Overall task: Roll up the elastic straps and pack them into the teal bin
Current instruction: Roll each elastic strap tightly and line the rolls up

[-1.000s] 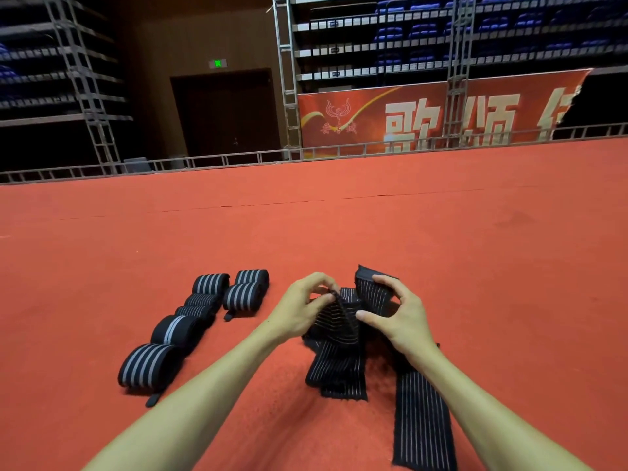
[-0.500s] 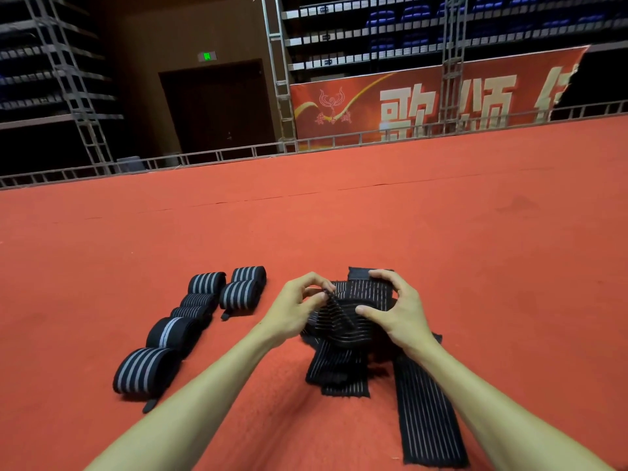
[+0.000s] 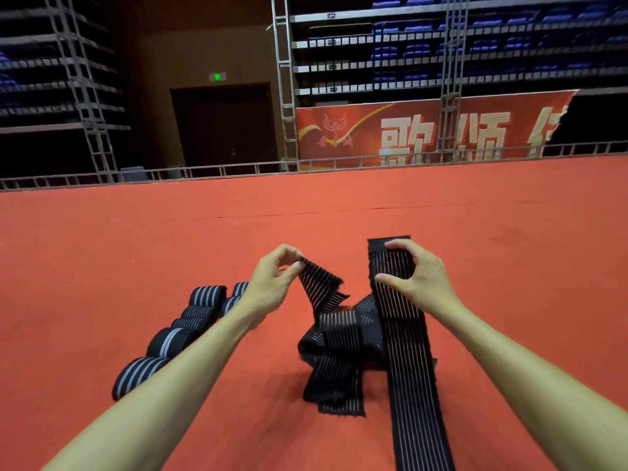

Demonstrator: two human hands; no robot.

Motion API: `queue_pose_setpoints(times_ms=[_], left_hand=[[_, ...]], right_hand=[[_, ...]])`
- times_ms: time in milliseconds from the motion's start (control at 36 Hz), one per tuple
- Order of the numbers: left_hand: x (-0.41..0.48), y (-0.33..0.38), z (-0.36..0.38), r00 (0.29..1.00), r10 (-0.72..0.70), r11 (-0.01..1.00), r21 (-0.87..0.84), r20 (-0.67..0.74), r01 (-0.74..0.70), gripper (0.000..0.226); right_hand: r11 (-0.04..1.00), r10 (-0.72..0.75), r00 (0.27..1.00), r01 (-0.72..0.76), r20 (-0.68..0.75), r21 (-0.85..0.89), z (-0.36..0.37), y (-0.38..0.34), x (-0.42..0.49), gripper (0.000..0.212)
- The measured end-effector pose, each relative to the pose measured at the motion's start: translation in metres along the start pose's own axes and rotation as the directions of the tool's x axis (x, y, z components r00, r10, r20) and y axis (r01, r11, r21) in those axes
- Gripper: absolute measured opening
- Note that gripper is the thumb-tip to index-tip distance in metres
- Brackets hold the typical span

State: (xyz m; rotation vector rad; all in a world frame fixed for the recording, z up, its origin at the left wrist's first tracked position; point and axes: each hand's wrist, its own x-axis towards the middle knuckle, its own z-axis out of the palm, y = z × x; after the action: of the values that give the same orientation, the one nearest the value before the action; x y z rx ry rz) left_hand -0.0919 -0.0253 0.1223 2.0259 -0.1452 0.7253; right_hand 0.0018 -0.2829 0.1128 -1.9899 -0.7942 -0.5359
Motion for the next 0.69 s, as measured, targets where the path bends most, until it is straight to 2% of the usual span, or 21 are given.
queue_pose_setpoints(times_ms=[111,222,306,444,528,611,694], left_hand=[[0.015,0.018,-0.005,0.999,0.017,0.998,-0.052,-0.029,-0.019,0.018],[0.036,0.039,-0.01,0.997,0.002,0.983,-0.181,-0.081,-0.017,0.018],[0.052,0.057,-0.015,0.994,0.02,0.975,-0.217,-0.108,-0.043,0.017],[0.075,0.08,-0.024,0.988,0.023,0.963,-0.263,-0.154,-0.063,0.016],[0.082,0.091,-0.03,0.984,0.011,0.947,-0.315,-0.179,-0.068,0.017],[0.085,0.1,-0.034,0.978,-0.016,0.913,-0.401,-0.21,-0.071,0.016],[0.087,0.106,-0.036,0.978,-0.049,0.87,-0.489,-0.205,-0.059,0.016]], right_hand=[[0.996,-0.091,0.995,0.091,-0.028,-0.023,-0.016,-0.026,0.035,0.038],[0.987,-0.16,0.987,0.16,-0.025,-0.026,-0.021,-0.053,0.065,0.036],[0.982,-0.188,0.982,0.188,-0.023,0.002,-0.021,-0.071,0.084,0.03],[0.97,-0.226,0.974,0.228,-0.036,0.086,-0.02,-0.1,0.105,0.015],[0.948,-0.23,0.972,0.236,-0.056,0.214,-0.021,-0.116,0.11,0.019],[0.916,-0.253,0.967,0.241,-0.005,0.319,-0.024,-0.127,0.114,0.009],[0.935,-0.289,0.953,0.261,0.089,0.239,-0.025,-0.135,0.119,0.016]])
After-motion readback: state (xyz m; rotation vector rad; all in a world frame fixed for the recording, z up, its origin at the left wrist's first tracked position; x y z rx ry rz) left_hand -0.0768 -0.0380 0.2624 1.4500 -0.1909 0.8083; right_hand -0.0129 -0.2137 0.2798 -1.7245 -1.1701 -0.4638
